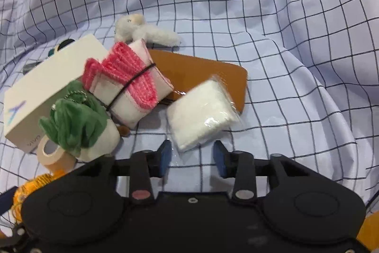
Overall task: Organize soft objects
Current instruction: 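Grasp the white wrapped tissue pack with the right tool, then carry both items over the basket and open both tools to drop them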
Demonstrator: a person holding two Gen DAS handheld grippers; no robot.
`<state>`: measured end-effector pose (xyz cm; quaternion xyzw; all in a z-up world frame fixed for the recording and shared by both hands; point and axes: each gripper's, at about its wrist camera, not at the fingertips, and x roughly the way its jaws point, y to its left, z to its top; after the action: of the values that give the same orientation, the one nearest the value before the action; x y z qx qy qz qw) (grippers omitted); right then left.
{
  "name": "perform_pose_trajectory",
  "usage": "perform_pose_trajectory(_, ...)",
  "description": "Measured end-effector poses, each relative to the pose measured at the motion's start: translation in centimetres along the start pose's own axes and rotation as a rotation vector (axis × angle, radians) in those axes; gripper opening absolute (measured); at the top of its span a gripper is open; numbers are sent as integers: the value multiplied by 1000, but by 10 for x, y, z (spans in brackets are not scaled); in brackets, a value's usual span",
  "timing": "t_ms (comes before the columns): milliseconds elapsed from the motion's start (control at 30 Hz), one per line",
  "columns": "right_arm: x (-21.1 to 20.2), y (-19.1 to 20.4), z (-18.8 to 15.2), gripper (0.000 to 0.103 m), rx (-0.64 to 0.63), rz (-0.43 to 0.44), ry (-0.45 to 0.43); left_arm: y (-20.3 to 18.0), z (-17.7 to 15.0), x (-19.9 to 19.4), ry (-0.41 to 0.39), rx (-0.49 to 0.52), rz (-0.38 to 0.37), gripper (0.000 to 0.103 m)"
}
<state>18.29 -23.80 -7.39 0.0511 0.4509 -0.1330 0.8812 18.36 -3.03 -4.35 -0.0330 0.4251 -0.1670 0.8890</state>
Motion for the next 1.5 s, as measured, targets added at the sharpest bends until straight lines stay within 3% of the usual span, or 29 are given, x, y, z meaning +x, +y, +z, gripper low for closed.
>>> perform_pose_trajectory(33, -1, -1, 0, 73, 6, -23, -5, 0, 0, 0, 1, 0, 1, 62)
perform_pose_trajectory(133, -10, -2, -1, 84, -6, -78, -61, 1, 0, -1, 2, -4, -1, 62)
perform_pose_trajectory(233, -13, 4, 1, 94, -67, -73, -90, 1, 1, 0, 4, -8, -1, 62)
perform_pose_trajectory(467, 12, 18, 6, 91, -196, -134, -100, 1, 0, 0, 3, -9, 2, 63)
perform_pose_trajectory(500, 14, 19, 5, 83, -206, -141, -101, 1, 0, 0, 3, -9, 2, 62)
perform_pose_trajectory(533, 17, 19, 5, 68, -217, -142, -103, 1, 0, 0, 2, -11, 1, 62)
perform_pose_trajectory(633, 17, 16, 2, 62, -217, -129, -114, 0, 0, 0, -1, -11, 3, 62)
perform_pose_trajectory(1100, -47, -6, -7, 62, -88, 14, -183, 2, -2, -9, -1, -42, -4, 62)
perform_pose_trajectory(1500, -119, -25, -53, 62, -16, 140, -217, -3, -21, -56, 1, -53, -7, 61)
